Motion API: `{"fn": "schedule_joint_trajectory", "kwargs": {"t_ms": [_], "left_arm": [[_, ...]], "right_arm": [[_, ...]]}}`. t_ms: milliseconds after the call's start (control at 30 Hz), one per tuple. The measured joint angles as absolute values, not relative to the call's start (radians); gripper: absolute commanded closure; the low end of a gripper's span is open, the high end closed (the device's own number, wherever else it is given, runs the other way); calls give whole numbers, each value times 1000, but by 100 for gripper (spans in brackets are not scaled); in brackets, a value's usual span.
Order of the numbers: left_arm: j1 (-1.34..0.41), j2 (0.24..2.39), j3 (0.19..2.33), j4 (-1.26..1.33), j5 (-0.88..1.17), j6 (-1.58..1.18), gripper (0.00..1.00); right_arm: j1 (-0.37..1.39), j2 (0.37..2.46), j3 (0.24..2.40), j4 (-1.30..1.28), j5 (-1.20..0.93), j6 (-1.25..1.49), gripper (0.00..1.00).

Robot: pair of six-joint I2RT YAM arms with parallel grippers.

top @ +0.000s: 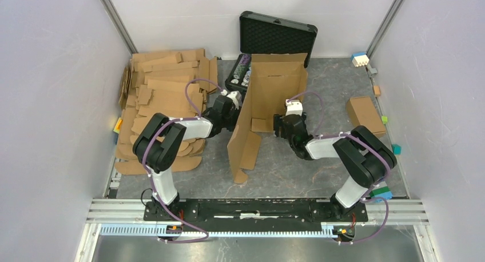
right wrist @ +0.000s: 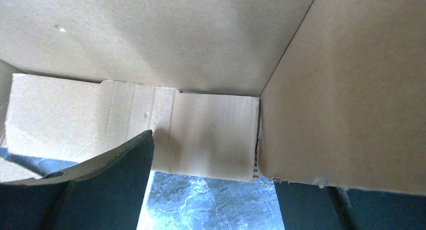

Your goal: Fold the paper box

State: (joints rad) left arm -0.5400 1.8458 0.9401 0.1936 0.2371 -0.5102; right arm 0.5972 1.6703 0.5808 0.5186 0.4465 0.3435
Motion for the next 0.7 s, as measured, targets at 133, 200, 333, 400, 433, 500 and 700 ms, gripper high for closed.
{"fn": "schedule_joint_trajectory", "kwargs": {"t_ms": [133,200,333,400,433,500,700], "left_arm": [[-540,1841,940,187,234,-506,76],[-540,1839,940,185,234,-504,76],[-540,1832,940,182,233,-503,76],[-540,1830,940,180,233,-502,75],[-540,1829,940,180,231,-500,75],[-540,1829,940,180,227,-496,75],[-540,1829,940,179,219,-493,75]], "right_arm": [[587,1630,543,534,414,363,2],[580,1612,527,543,401,374,2],[564,1588,521,546,383,390,2],[559,1573,517,546,382,400,2],[555,1562,512,546,382,405,2],[550,1542,502,546,382,411,2],[540,1501,479,546,380,423,2]]}}
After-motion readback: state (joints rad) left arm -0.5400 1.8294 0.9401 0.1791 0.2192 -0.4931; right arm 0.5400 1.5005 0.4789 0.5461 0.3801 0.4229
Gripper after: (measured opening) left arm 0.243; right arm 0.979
